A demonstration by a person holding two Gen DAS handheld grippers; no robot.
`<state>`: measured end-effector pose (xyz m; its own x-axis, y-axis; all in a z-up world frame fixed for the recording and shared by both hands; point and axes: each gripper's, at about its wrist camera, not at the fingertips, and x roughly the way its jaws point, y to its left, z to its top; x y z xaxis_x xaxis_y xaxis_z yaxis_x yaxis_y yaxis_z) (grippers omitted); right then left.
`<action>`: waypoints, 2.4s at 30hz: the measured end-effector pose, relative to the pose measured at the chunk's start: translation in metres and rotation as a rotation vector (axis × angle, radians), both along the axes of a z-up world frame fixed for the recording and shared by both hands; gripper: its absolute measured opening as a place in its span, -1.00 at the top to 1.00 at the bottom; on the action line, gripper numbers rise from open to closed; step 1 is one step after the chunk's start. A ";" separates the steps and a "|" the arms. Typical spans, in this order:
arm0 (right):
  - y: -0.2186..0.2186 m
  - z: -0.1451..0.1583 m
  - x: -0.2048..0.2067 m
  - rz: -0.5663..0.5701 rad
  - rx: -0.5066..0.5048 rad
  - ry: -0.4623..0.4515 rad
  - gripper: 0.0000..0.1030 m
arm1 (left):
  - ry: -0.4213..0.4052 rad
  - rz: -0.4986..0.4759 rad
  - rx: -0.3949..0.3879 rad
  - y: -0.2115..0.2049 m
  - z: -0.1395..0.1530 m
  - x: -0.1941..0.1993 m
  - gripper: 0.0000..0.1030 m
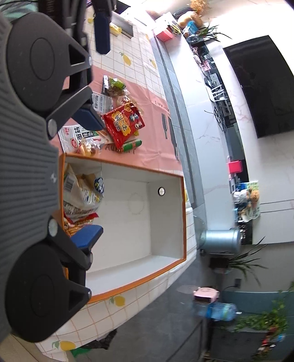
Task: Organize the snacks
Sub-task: 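Open both tools to release the bags and withdraw, then grasp the yogurt ball pack with left tool while right tool grasps the bread bag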
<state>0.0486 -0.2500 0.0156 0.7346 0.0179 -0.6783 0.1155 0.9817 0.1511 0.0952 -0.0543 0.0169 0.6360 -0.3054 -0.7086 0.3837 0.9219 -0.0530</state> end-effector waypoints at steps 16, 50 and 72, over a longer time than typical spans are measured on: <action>0.085 -0.039 0.011 0.131 -0.127 -0.058 -0.59 | 0.020 0.249 -0.076 0.073 -0.028 -0.001 -0.62; 0.140 -0.141 0.091 0.151 -0.546 0.080 -0.04 | 0.235 0.147 -0.096 0.076 -0.116 0.079 -0.62; 0.092 -0.143 0.102 0.103 -0.183 0.051 0.49 | 0.187 0.033 -0.005 0.052 -0.141 0.096 -0.69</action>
<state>0.1503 -0.1577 -0.1271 0.6996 -0.0358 -0.7136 0.0164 0.9993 -0.0341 0.1913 -0.0019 -0.1244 0.5028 -0.2903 -0.8142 0.3367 0.9333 -0.1249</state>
